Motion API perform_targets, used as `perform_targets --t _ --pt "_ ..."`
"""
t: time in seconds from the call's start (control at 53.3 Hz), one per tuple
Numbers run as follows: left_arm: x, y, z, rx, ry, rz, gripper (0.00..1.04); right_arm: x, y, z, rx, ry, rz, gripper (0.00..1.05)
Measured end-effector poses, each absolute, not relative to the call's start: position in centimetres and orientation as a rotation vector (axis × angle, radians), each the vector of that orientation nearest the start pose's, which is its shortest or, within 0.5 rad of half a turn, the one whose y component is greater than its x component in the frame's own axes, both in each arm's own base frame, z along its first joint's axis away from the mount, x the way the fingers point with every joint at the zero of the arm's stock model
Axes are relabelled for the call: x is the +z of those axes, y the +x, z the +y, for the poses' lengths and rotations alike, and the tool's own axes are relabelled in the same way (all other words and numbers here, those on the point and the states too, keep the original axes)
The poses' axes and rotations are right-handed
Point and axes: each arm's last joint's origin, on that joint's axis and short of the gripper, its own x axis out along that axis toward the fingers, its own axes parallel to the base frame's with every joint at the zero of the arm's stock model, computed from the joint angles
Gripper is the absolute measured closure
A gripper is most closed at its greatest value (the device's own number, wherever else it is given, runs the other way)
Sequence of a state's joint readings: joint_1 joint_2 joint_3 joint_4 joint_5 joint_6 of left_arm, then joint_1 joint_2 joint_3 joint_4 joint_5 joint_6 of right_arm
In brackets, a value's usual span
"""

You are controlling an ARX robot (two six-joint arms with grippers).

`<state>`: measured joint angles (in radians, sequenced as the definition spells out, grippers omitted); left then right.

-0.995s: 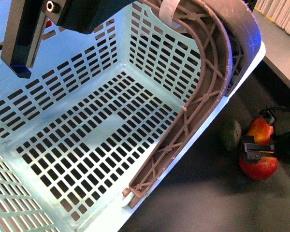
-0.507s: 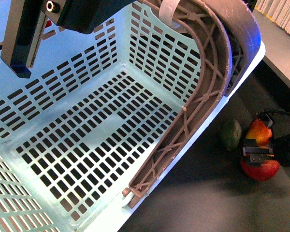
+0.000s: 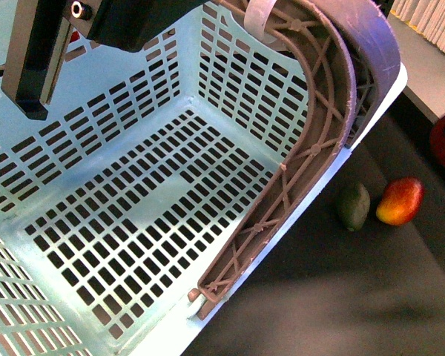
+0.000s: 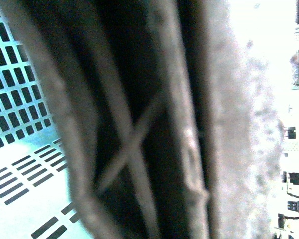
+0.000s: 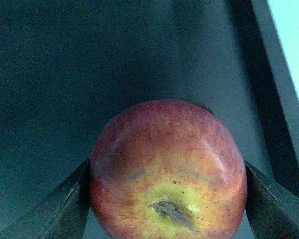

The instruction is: Pick apple with right arm and hold basket with left

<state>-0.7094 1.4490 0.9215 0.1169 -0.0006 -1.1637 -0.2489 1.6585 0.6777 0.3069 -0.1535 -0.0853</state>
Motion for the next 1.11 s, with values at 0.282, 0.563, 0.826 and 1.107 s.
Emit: perform_targets --t 0.282,0.563,0.826,1.107 --pt "25.5 24.2 -20.7 -0.383 -0.953 0.741 0.9 23.3 28.4 -3.2 0.04 0.076 0.397 0.31" --pt "25.5 24.2 -20.7 -0.383 -0.953 0.741 0.9 26.7 29.8 6.1 0.216 0.11 0.34 0.31" --pt "25.5 24.2 -20.7 -0.383 -0.953 0.741 0.9 24.8 29.3 11.1 0.328 0.097 0.41 0.31" --pt "25.5 24.2 -20.7 -0.383 -0.953 0.741 0.9 23.6 28.9 11.7 0.333 0.086 0.439 0.15"
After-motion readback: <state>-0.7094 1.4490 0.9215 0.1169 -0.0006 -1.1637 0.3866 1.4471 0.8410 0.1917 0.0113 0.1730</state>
